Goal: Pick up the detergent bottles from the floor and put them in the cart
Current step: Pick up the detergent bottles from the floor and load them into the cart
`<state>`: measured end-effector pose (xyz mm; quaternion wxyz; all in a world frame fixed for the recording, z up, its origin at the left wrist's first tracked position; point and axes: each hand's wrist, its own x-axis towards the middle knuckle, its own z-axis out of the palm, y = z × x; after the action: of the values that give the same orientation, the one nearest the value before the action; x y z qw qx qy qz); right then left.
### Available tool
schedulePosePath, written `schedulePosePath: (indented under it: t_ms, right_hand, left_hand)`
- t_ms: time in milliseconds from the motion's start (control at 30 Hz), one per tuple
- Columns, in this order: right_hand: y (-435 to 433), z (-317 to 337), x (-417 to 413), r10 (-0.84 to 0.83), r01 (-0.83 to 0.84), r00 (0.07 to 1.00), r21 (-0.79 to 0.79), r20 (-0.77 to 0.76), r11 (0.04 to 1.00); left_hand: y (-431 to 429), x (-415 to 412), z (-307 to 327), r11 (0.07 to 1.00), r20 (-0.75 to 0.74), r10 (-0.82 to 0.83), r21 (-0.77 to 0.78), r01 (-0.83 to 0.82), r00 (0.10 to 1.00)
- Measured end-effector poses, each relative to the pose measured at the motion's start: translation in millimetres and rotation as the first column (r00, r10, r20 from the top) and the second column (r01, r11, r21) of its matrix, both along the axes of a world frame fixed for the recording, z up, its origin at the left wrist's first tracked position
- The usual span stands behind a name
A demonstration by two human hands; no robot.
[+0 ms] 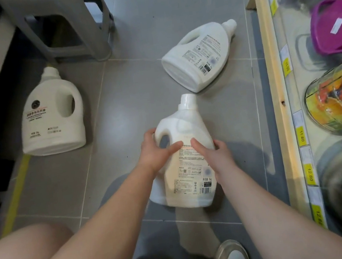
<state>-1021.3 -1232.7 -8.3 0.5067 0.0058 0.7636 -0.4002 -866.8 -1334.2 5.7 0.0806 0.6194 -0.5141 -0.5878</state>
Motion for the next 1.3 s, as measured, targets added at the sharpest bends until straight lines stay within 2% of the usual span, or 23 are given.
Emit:
schedulePosePath:
  t_ms: [200,400,500,567,667,767,967,1300]
  right_hand:
    - [-30,19,-12,-0.016,-0.009,0.991,-0.189,-0.129,0.982]
    - [-38,28,-20,0.065,-0.136,0.968,-0.29,-0.241,0.947]
    - [-30,37,-22,0.197,-0.262,0.946,-0.249,-0.257,0.932]
    - [-27,49,-27,0.36,-0.419,0.88,-0.15,-0.311,0.896]
    - [-21,71,-29,0.544,-0.594,0.762,-0.045,-0.352,0.803]
    - [-12,78,-24,0.602,-0.682,0.672,-0.043,-0.431,0.731]
    - [-3,70,-14,0.622,-0.738,0.616,-0.078,-0.483,0.67]
    - [-14,71,-9,0.601,-0.708,0.649,-0.081,-0.466,0.702]
  left_hand:
    - [-30,-8,28,0.988,-0.143,0.044,-0.139,-0.064,0.989]
    - [-34,6,42,0.973,-0.224,-0.001,-0.224,-0.05,0.975]
    - [-35,18,50,0.964,-0.196,-0.128,-0.255,0.075,0.972]
    - [-44,24,59,0.939,-0.153,-0.269,-0.263,0.223,0.951]
    - [-60,27,74,0.839,-0.054,-0.493,-0.295,0.458,0.868]
    - [-58,31,82,0.739,0.048,-0.61,-0.326,0.589,0.791]
    - [-42,39,82,0.704,0.043,-0.642,-0.362,0.611,0.766]
    - [-35,37,81,0.758,0.052,-0.578,-0.337,0.559,0.815]
